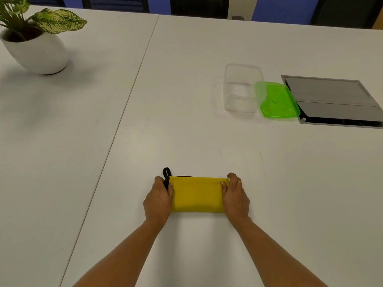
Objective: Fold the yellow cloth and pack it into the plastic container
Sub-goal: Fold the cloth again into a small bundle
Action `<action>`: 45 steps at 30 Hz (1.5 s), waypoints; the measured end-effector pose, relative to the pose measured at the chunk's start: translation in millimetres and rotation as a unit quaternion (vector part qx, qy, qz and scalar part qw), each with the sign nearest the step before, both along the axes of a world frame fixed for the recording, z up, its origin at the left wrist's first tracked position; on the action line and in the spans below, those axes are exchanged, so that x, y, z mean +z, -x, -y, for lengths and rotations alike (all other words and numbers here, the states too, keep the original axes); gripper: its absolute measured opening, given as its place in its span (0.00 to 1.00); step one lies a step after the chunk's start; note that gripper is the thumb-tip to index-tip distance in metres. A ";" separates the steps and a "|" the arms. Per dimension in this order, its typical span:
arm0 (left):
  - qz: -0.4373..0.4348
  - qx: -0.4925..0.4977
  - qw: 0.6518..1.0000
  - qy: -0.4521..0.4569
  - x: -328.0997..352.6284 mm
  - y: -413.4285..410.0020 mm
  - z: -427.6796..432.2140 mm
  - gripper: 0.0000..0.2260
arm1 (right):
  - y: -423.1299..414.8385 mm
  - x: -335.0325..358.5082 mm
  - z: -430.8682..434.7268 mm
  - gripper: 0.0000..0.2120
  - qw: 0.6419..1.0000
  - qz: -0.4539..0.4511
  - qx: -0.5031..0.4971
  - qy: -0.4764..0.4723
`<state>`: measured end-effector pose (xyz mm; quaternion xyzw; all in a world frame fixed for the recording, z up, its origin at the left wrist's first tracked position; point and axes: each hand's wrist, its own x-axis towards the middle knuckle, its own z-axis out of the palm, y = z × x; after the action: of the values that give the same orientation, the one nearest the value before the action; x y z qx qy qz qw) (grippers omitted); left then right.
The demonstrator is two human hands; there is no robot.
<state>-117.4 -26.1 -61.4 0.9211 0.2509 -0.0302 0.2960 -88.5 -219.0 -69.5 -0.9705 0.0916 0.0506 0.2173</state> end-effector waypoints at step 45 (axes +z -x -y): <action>0.031 -0.357 0.920 -0.155 -10.2 10.2 6.1 0.35 | 33.4 -10.6 -20.0 0.34 0.969 0.053 0.235 0.059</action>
<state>-127.5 -32.2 -71.5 0.9845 -0.1027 -0.0658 0.1264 -121.9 -199.1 -80.1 -0.9772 -0.1479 0.0433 0.1462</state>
